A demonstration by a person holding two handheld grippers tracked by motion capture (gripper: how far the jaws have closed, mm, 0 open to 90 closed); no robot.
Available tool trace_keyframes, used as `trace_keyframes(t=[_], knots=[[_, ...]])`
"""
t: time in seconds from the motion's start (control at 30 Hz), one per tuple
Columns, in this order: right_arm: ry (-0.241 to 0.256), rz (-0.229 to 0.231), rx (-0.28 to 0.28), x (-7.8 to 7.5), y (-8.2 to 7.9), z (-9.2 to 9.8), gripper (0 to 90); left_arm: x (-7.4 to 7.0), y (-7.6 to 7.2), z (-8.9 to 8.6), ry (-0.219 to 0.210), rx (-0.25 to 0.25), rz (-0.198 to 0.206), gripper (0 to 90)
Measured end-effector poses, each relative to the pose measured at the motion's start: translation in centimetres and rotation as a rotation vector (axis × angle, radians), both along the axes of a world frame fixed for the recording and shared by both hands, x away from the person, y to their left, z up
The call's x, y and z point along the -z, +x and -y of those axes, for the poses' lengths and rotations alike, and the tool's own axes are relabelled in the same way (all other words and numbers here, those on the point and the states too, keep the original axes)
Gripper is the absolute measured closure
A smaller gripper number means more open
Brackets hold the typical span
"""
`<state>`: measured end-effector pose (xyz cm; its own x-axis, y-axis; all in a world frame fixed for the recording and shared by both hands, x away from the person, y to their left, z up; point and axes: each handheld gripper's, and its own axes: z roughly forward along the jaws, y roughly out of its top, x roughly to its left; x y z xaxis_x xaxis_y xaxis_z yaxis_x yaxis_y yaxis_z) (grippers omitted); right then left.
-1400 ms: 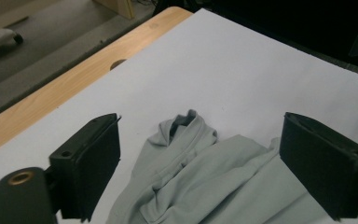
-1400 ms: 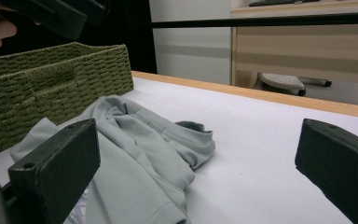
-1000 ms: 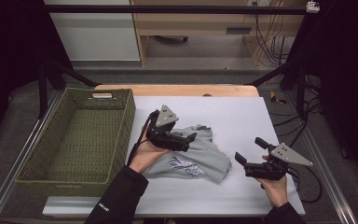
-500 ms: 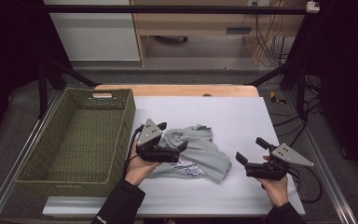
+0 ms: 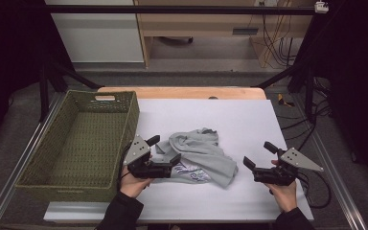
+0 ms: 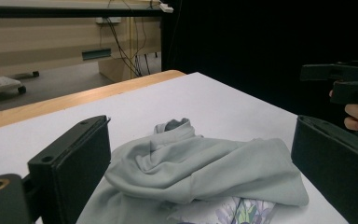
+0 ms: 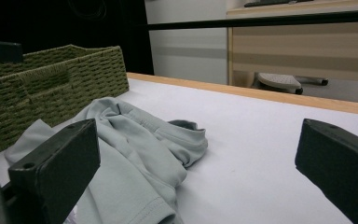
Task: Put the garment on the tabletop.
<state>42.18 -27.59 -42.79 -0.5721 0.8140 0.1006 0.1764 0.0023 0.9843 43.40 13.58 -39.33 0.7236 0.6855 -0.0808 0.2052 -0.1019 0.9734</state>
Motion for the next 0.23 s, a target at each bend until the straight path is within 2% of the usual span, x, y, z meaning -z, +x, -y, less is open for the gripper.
trace_keyframes(t=[0.23], knots=[[-0.001,-0.006,-0.005,0.05,-0.01,-0.01,0.5,0.67,0.08,-0.31,0.029,-0.013,0.028,3.4]])
